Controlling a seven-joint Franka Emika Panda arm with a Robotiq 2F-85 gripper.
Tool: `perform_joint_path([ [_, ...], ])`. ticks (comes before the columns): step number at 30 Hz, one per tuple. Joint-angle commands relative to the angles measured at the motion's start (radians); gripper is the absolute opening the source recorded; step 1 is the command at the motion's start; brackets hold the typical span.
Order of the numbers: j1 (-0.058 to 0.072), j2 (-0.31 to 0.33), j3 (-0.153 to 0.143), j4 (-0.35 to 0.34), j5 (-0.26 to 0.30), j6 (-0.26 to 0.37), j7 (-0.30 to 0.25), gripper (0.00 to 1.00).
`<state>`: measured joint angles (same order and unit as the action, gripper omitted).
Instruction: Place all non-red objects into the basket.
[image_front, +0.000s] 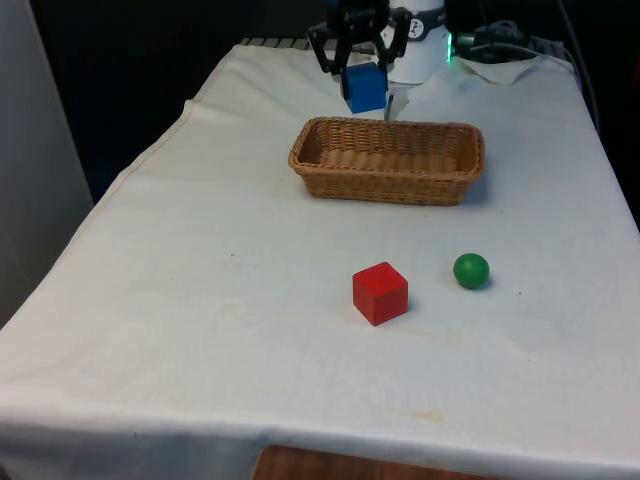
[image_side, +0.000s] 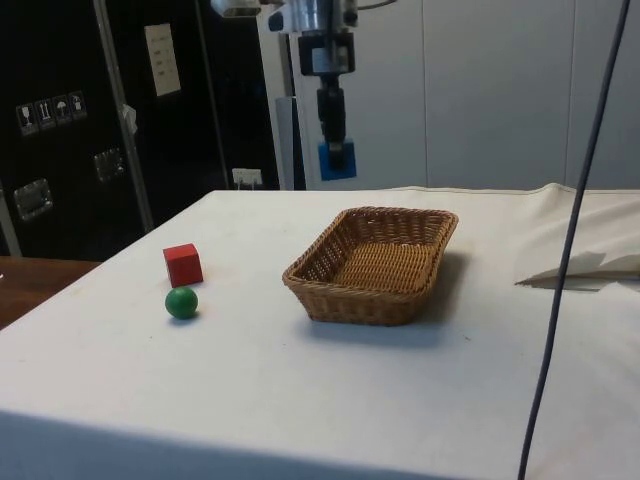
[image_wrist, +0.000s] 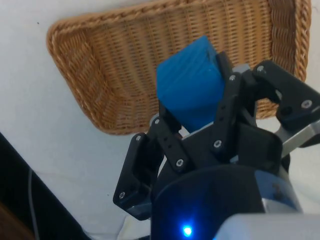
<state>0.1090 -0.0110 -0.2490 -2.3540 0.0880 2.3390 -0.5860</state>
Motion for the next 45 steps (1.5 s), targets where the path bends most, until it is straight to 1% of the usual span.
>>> perform_joint_path([
  [1,-0.001,-0.014,-0.001,-0.017,-0.012,0.014,0.003,0.01],
  [5,-0.002,-0.046,-0.004,-0.063,-0.014,0.029,0.000,0.01],
  [6,0.000,-0.034,-0.004,-0.046,0.000,0.013,-0.005,0.01],
  [7,-0.002,-0.052,-0.005,-0.073,-0.014,0.036,-0.001,0.01],
  [10,-0.002,-0.068,-0.007,-0.100,-0.015,0.051,-0.003,0.01],
  [12,-0.002,-0.079,-0.009,-0.123,-0.012,0.071,-0.007,0.01],
  [13,-0.002,-0.087,-0.010,-0.145,-0.009,0.091,-0.011,0.01],
  [14,0.000,-0.079,-0.010,-0.130,-0.001,0.068,-0.013,0.01],
  [15,-0.002,-0.091,-0.011,-0.156,-0.007,0.104,-0.014,0.01],
  [18,-0.001,-0.100,-0.013,-0.189,-0.003,0.141,-0.020,0.01],
  [19,-0.001,-0.104,-0.015,-0.211,0.000,0.168,-0.025,0.01],
  [20,-0.001,-0.105,-0.015,-0.221,0.002,0.180,-0.027,0.01],
  [22,0.001,-0.099,-0.016,-0.235,0.005,0.203,-0.031,0.01],
  [23,0.000,-0.098,-0.016,-0.230,0.000,0.187,-0.025,0.01],
  [24,0.001,-0.096,-0.017,-0.241,0.007,0.213,-0.032,0.01],
  [28,0.003,-0.068,-0.018,-0.254,0.015,0.249,-0.040,0.01],
  [30,0.002,-0.053,-0.019,-0.256,0.018,0.260,-0.044,0.01],
  [31,0.000,-0.055,-0.017,-0.253,0.003,0.247,-0.030,0.01],
  [32,0.002,-0.046,-0.019,-0.256,0.019,0.265,-0.046,0.01],
  [34,0.001,-0.022,-0.021,-0.257,0.023,0.284,-0.053,0.01],
  [37,0.002,0.001,-0.022,-0.257,0.028,0.301,-0.059,0.01],
  [38,0.000,0.003,-0.023,-0.253,0.008,0.290,-0.044,0.01],
  [39,0.002,0.009,-0.022,-0.257,0.029,0.307,-0.060,0.01],
  [45,0.001,0.066,-0.018,-0.259,0.036,0.353,-0.062,0.01],
])
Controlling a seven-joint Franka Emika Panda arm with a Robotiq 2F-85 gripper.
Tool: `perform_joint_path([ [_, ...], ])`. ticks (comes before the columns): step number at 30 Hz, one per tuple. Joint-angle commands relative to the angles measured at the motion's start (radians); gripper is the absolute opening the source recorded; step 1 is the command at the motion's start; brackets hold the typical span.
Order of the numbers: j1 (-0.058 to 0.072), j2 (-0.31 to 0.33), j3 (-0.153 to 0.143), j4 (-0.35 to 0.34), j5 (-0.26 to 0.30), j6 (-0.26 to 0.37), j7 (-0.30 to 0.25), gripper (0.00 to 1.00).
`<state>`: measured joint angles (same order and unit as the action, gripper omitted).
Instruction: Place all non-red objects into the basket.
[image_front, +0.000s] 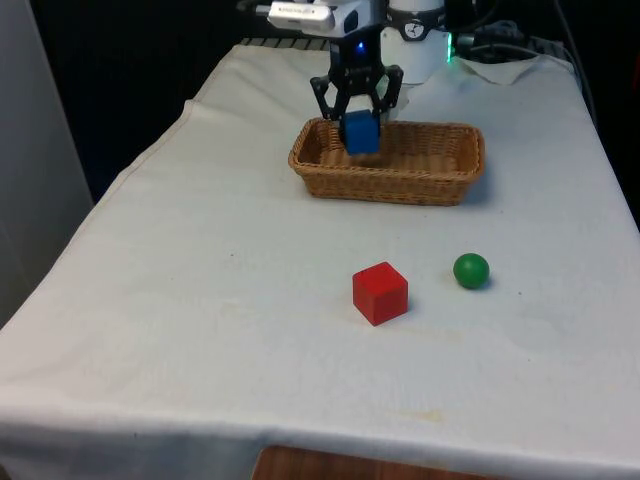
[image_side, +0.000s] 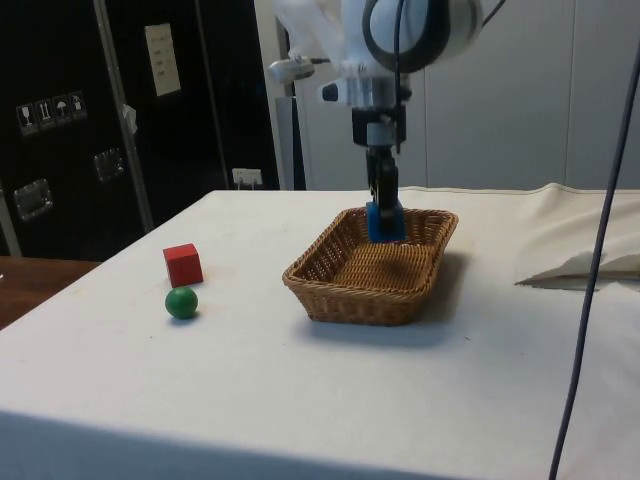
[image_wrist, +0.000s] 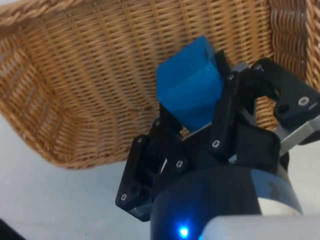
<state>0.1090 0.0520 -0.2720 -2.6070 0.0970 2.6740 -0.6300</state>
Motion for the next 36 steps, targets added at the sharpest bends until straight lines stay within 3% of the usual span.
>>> perform_joint_path([
  [1,0.001,0.011,0.007,-0.005,0.028,0.023,-0.018,0.01],
  [2,0.000,0.009,0.000,0.000,0.000,0.007,0.000,0.01],
  [3,0.001,0.020,0.008,-0.005,0.029,0.032,-0.019,0.01],
  [9,-0.002,0.073,0.015,-0.004,0.034,0.084,-0.017,0.01],
  [11,0.001,0.083,0.006,0.000,0.009,0.079,0.000,0.01],
  [12,-0.002,0.080,0.015,-0.003,0.032,0.089,-0.016,0.01],
  [17,-0.003,0.098,0.017,-0.002,0.036,0.094,-0.016,0.03],
  [20,0.001,0.105,0.007,0.001,0.012,0.086,0.000,0.27],
  [21,-0.003,0.105,0.018,0.000,0.036,0.094,-0.016,0.27],
  [24,-0.003,0.109,0.019,0.002,0.037,0.094,-0.016,0.56],
  [25,-0.004,0.111,0.019,0.002,0.038,0.094,-0.016,0.75],
  [28,-0.004,0.113,0.019,0.003,0.038,0.094,-0.016,0.99],
  [30,0.001,0.115,0.008,0.005,0.013,0.086,0.000,1.00],
  [31,-0.004,0.114,0.020,0.004,0.038,0.094,-0.016,1.00],
  [36,-0.002,0.099,0.012,0.003,0.023,0.079,-0.008,1.00],
])
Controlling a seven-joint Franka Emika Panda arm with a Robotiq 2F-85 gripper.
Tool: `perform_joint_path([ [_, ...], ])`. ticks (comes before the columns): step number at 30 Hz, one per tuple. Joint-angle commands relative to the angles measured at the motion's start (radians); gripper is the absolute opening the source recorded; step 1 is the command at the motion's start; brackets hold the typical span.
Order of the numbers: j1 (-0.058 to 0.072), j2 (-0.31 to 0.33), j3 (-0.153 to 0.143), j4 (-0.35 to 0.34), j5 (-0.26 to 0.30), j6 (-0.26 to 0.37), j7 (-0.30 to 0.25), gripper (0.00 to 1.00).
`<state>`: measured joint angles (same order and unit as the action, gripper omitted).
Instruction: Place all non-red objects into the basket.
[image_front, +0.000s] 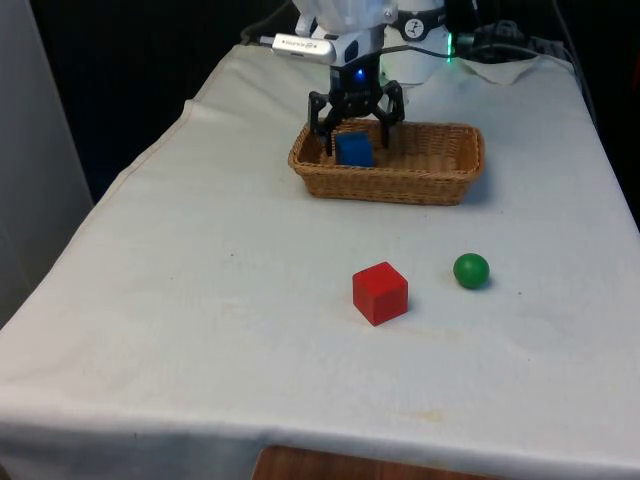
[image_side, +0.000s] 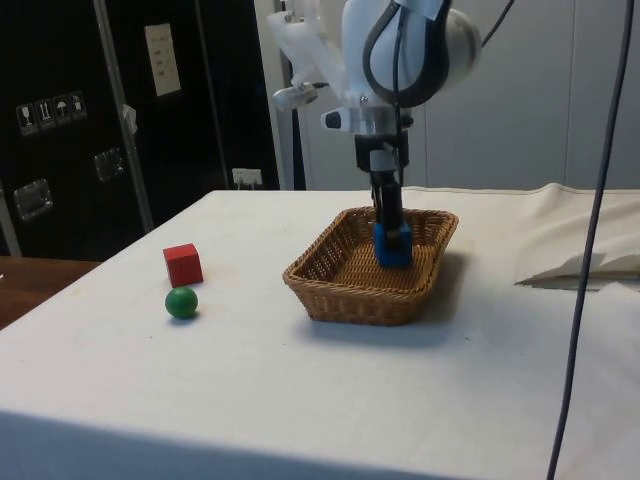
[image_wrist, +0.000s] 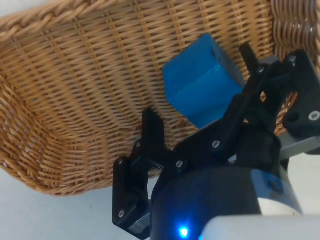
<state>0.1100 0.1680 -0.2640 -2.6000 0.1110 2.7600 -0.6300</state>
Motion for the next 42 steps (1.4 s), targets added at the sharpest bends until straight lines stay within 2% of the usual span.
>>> perform_joint_path([
  [1,-0.002,-0.024,0.000,-0.004,0.002,-0.012,-0.004,1.00],
  [3,0.000,-0.041,-0.005,-0.006,-0.007,-0.024,0.001,1.00],
  [4,0.000,-0.019,-0.001,0.001,0.000,-0.010,0.000,1.00],
  [5,0.000,-0.049,-0.007,-0.007,-0.011,-0.032,0.003,1.00],
  [12,0.000,-0.131,-0.011,-0.011,-0.031,-0.103,0.018,1.00],
  [13,0.000,-0.130,-0.008,-0.011,-0.007,-0.102,-0.001,1.00],
  [14,0.000,-0.140,-0.010,-0.011,-0.032,-0.112,0.019,1.00],
  [20,0.000,-0.193,-0.003,-0.011,-0.034,-0.161,0.027,1.00],
  [21,0.000,-0.195,-0.004,-0.011,-0.014,-0.162,0.007,1.00],
  [22,0.001,-0.197,-0.002,-0.010,-0.033,-0.165,0.028,1.00],
  [29,0.009,-0.227,0.038,0.006,-0.031,-0.203,0.064,1.00],
  [30,0.006,-0.228,0.033,0.001,-0.014,-0.197,0.042,1.00],
  [32,0.011,-0.230,0.057,0.015,-0.030,-0.213,0.081,1.00],
  [39,0.015,-0.217,0.100,0.041,-0.026,-0.216,0.114,1.00],
  [40,0.013,-0.227,0.098,0.032,-0.014,-0.214,0.098,1.00],
  [42,0.017,-0.204,0.118,0.056,-0.024,-0.217,0.128,1.00],
])
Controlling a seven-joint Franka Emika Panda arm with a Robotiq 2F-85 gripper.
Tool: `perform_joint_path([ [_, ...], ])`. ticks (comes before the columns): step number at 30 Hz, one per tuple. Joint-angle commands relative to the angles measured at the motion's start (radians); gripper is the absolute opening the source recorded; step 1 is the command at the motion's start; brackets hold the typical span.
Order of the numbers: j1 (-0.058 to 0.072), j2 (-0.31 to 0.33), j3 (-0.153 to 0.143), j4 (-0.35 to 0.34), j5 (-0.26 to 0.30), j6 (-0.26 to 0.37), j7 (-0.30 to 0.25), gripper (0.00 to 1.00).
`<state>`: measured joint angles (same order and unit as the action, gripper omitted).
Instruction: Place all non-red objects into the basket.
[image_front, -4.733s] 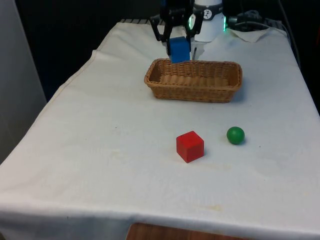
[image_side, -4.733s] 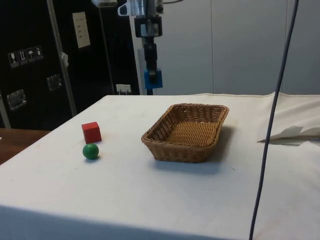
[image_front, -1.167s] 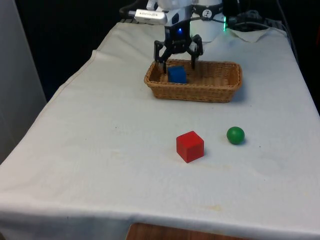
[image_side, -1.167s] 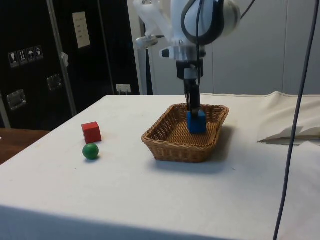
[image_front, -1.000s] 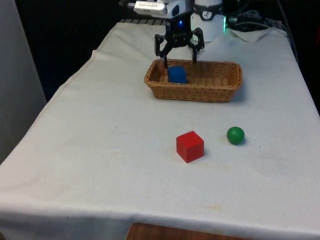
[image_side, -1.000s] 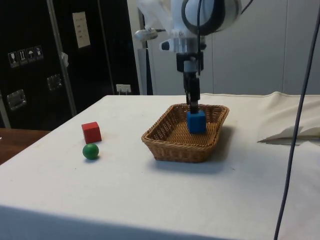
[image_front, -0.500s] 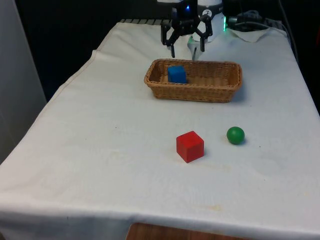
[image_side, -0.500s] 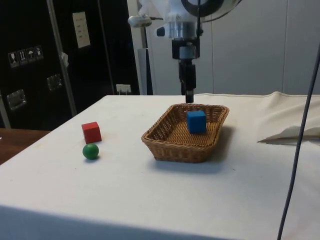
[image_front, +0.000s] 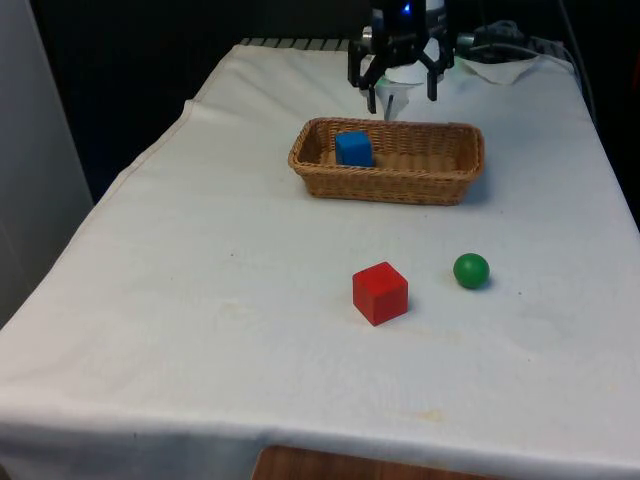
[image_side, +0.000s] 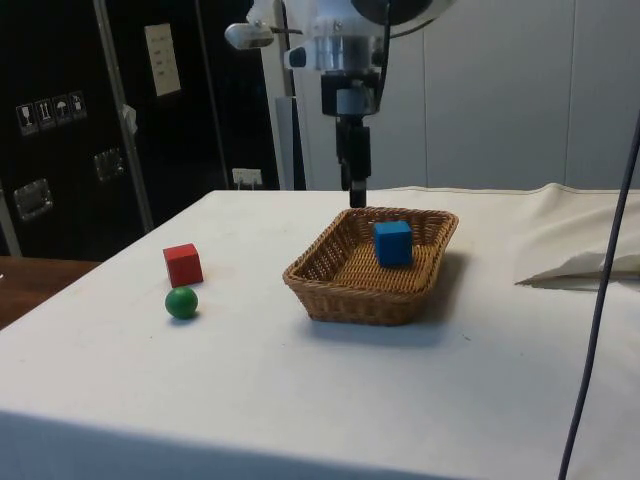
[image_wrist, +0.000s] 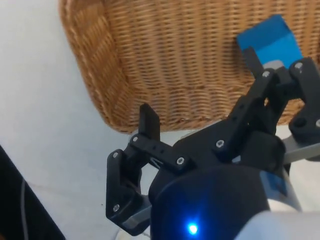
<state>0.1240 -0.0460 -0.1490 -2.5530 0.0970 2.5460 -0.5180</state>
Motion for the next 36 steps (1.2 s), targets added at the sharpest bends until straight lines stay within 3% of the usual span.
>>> perform_joint_path([
  [1,0.004,0.014,0.008,0.014,-0.010,-0.003,0.020,1.00],
  [6,0.005,0.049,0.038,0.050,-0.010,-0.005,0.044,1.00],
  [14,0.005,0.084,0.060,0.086,0.000,-0.002,0.045,1.00],
  [15,0.008,0.107,0.064,0.114,-0.003,-0.015,0.056,1.00],
  [23,0.010,0.189,0.072,0.219,0.002,-0.048,0.058,1.00],
  [24,0.008,0.180,0.070,0.207,0.000,-0.037,0.052,1.00],
  [29,0.010,0.243,0.076,0.291,0.002,-0.073,0.060,1.00],
  [32,0.009,0.252,0.076,0.303,0.000,-0.072,0.056,1.00],
  [36,0.015,0.295,0.085,0.365,0.000,-0.097,0.072,1.00],
])
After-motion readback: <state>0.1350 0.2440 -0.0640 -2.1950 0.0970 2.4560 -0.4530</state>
